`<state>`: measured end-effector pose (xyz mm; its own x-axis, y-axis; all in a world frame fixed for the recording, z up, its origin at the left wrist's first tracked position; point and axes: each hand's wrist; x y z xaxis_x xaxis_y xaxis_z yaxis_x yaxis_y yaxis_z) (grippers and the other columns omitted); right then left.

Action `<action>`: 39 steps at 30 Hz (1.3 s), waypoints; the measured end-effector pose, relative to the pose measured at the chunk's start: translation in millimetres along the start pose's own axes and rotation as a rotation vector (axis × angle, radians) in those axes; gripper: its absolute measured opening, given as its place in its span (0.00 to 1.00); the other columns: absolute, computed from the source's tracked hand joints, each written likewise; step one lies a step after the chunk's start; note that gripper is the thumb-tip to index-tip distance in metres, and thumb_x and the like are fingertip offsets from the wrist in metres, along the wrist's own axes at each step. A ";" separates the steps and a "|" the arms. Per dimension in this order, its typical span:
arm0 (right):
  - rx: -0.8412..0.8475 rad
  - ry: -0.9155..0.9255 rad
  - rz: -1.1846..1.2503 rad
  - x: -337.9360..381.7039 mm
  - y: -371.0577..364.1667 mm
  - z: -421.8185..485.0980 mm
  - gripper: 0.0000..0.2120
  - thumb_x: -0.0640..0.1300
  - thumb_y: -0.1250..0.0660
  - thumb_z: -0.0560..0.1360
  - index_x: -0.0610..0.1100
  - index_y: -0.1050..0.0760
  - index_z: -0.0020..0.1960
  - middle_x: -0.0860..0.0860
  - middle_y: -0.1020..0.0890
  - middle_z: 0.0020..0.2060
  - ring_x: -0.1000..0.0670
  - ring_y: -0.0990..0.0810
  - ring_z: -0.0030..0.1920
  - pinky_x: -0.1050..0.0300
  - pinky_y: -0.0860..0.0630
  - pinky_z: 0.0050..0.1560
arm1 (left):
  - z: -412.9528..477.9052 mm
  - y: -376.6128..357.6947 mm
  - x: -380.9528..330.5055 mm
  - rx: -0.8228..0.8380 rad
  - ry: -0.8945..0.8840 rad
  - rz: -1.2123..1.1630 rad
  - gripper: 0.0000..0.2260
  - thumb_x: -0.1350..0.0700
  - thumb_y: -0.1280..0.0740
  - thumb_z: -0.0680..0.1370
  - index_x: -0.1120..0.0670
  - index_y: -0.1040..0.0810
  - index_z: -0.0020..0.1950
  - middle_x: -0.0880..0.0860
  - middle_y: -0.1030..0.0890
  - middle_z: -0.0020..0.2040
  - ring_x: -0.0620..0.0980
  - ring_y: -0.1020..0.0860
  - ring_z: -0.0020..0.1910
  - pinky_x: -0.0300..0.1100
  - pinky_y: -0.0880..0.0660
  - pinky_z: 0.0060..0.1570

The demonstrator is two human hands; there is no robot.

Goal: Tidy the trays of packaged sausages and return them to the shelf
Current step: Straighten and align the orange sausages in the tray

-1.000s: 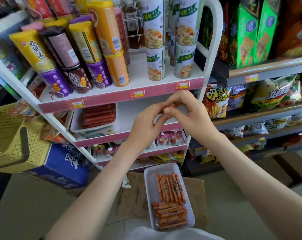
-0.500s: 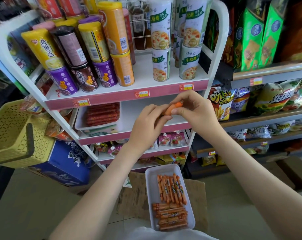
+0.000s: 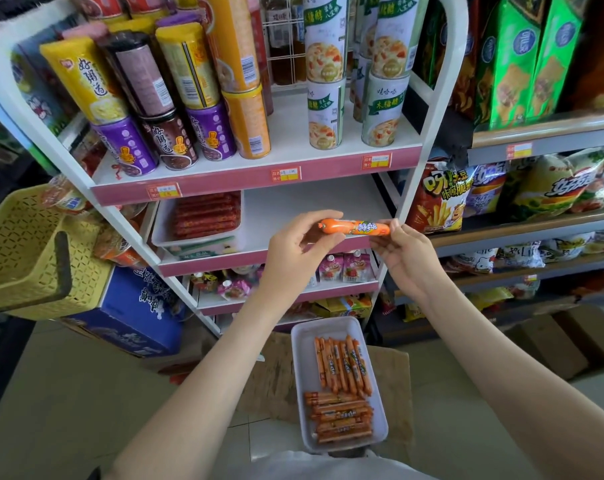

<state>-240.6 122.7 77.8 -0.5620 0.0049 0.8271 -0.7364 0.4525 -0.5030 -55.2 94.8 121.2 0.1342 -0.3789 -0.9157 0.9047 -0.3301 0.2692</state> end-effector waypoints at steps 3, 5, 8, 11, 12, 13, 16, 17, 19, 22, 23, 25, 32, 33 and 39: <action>0.003 0.008 -0.357 -3.6 -2.2 -6.7 0.10 0.46 0.42 0.82 0.42 0.24 0.51 0.48 0.19 0.44 0.53 0.18 0.44 0.64 0.23 0.42 | 0.1 -3.5 4.4 -0.056 -0.074 0.088 0.10 0.57 0.31 0.76 0.48 0.23 0.55 0.42 0.21 0.51 0.41 0.22 0.49 0.29 0.26 0.49; 0.096 0.119 -0.653 -4.0 -3.5 -12.1 0.08 0.46 0.39 0.80 0.47 0.24 0.57 0.53 0.20 0.48 0.56 0.19 0.50 0.66 0.24 0.45 | 0.1 -6.1 10.5 -0.061 -0.089 0.150 0.09 0.57 0.31 0.76 0.51 0.22 0.56 0.43 0.21 0.51 0.41 0.23 0.50 0.31 0.25 0.50; 0.328 0.296 -0.971 -6.4 -8.8 -17.3 0.14 0.40 0.32 0.75 0.52 0.26 0.59 0.58 0.22 0.51 0.61 0.24 0.52 0.70 0.28 0.52 | -1.1 -11.9 21.9 -0.041 -0.026 0.154 0.09 0.56 0.31 0.76 0.53 0.21 0.56 0.45 0.20 0.51 0.43 0.22 0.51 0.32 0.24 0.50; 0.346 0.351 -1.105 -21.6 -8.5 -16.4 0.13 0.37 0.31 0.74 0.47 0.24 0.57 0.53 0.21 0.47 0.54 0.23 0.49 0.63 0.27 0.53 | -0.9 -17.5 36.2 -0.005 0.064 0.120 0.09 0.54 0.31 0.76 0.52 0.21 0.55 0.48 0.18 0.48 0.43 0.21 0.47 0.34 0.24 0.47; 0.325 0.342 -1.102 -29.4 -4.3 -15.2 0.12 0.38 0.32 0.75 0.46 0.24 0.57 0.53 0.20 0.47 0.54 0.22 0.49 0.61 0.26 0.53 | -0.9 -19.9 42.6 0.016 0.105 0.105 0.09 0.54 0.31 0.76 0.52 0.22 0.56 0.48 0.18 0.47 0.42 0.21 0.46 0.33 0.24 0.46; 0.302 0.306 -1.080 -39.3 3.2 -11.9 0.13 0.38 0.32 0.75 0.47 0.24 0.58 0.54 0.20 0.47 0.56 0.22 0.49 0.61 0.25 0.53 | -0.8 -23.0 52.1 0.043 0.162 0.093 0.09 0.54 0.31 0.76 0.51 0.23 0.56 0.47 0.19 0.47 0.41 0.21 0.46 0.32 0.26 0.45; 0.236 0.118 -1.038 -80.1 37.3 2.2 0.19 0.38 0.35 0.77 0.49 0.31 0.67 0.58 0.22 0.52 0.65 0.23 0.50 0.66 0.25 0.55 | -6.2 -33.2 98.3 0.149 0.407 0.215 0.18 0.49 0.33 0.77 0.50 0.29 0.65 0.43 0.21 0.48 0.42 0.22 0.46 0.33 0.27 0.44; 0.209 0.056 -1.045 -97.4 52.0 7.6 0.22 0.38 0.36 0.78 0.50 0.35 0.70 0.56 0.23 0.56 0.63 0.23 0.51 0.63 0.25 0.55 | -12.1 -36.1 121.5 0.200 0.485 0.323 0.19 0.49 0.34 0.78 0.51 0.31 0.67 0.44 0.22 0.48 0.44 0.23 0.45 0.36 0.27 0.42; 0.199 -0.044 -1.089 -137.8 85.3 16.1 0.28 0.38 0.40 0.79 0.55 0.44 0.75 0.55 0.30 0.65 0.54 0.25 0.58 0.57 0.26 0.54 | -32.7 -43.8 176.4 0.297 0.584 0.549 0.17 0.51 0.37 0.80 0.53 0.31 0.67 0.50 0.20 0.50 0.50 0.21 0.44 0.43 0.25 0.40; 0.233 -0.134 -1.182 -204.9 133.3 19.8 0.29 0.36 0.43 0.80 0.54 0.45 0.77 0.55 0.35 0.63 0.53 0.32 0.62 0.64 0.34 0.53 | -80.9 -61.8 260.2 0.492 0.636 0.874 0.12 0.55 0.40 0.81 0.53 0.28 0.64 0.54 0.19 0.49 0.53 0.21 0.43 0.46 0.26 0.43; 0.232 -0.165 -1.215 -226.4 146.5 18.8 0.26 0.35 0.44 0.80 0.51 0.41 0.76 0.53 0.34 0.63 0.51 0.31 0.62 0.67 0.36 0.53 | -99.6 -68.4 281.2 0.578 0.637 0.933 0.11 0.56 0.40 0.81 0.53 0.27 0.62 0.53 0.19 0.49 0.53 0.22 0.42 0.45 0.27 0.44; 0.244 -0.198 -1.271 -267.4 167.9 20.8 0.23 0.35 0.45 0.80 0.46 0.36 0.73 0.47 0.34 0.68 0.45 0.31 0.66 0.64 0.35 0.59 | -132.6 -82.4 325.2 0.710 0.580 0.977 0.09 0.61 0.39 0.77 0.54 0.23 0.55 0.54 0.18 0.45 0.56 0.21 0.45 0.50 0.27 0.52; 0.313 -0.165 -1.467 -367.8 208.0 56.6 0.29 0.36 0.46 0.81 0.48 0.54 0.78 0.56 0.64 0.74 0.43 0.59 0.77 0.43 0.47 0.75 | -194.2 -125.2 426.0 0.943 0.320 1.254 0.15 0.60 0.42 0.74 0.64 0.21 0.55 0.59 0.19 0.52 0.61 0.28 0.65 0.62 0.54 0.73; 0.321 -0.181 -1.551 -378.5 210.7 62.1 0.30 0.38 0.47 0.82 0.49 0.59 0.78 0.56 0.67 0.73 0.44 0.63 0.77 0.44 0.53 0.76 | -193.8 -130.5 425.2 0.971 0.360 1.288 0.16 0.60 0.44 0.76 0.64 0.22 0.58 0.59 0.20 0.56 0.61 0.31 0.68 0.60 0.65 0.70; 0.257 -0.127 -1.822 -429.0 222.6 60.8 0.35 0.45 0.46 0.81 0.46 0.67 0.77 0.52 0.73 0.71 0.49 0.71 0.73 0.51 0.71 0.72 | -211.9 -156.3 441.5 1.062 0.381 1.455 0.20 0.62 0.50 0.75 0.60 0.26 0.63 0.57 0.22 0.58 0.56 0.29 0.65 0.60 0.59 0.73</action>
<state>-186.3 167.1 -404.3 0.8880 -0.3408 0.3088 -0.4166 -0.3114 0.8541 -51.6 162.3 -388.4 0.6939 -0.6864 0.2177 -0.5830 -0.3582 0.7293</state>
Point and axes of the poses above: each hand's wrist, its own z-axis towards the middle knuckle, its own y-axis out of the back of the hand, x = y × z
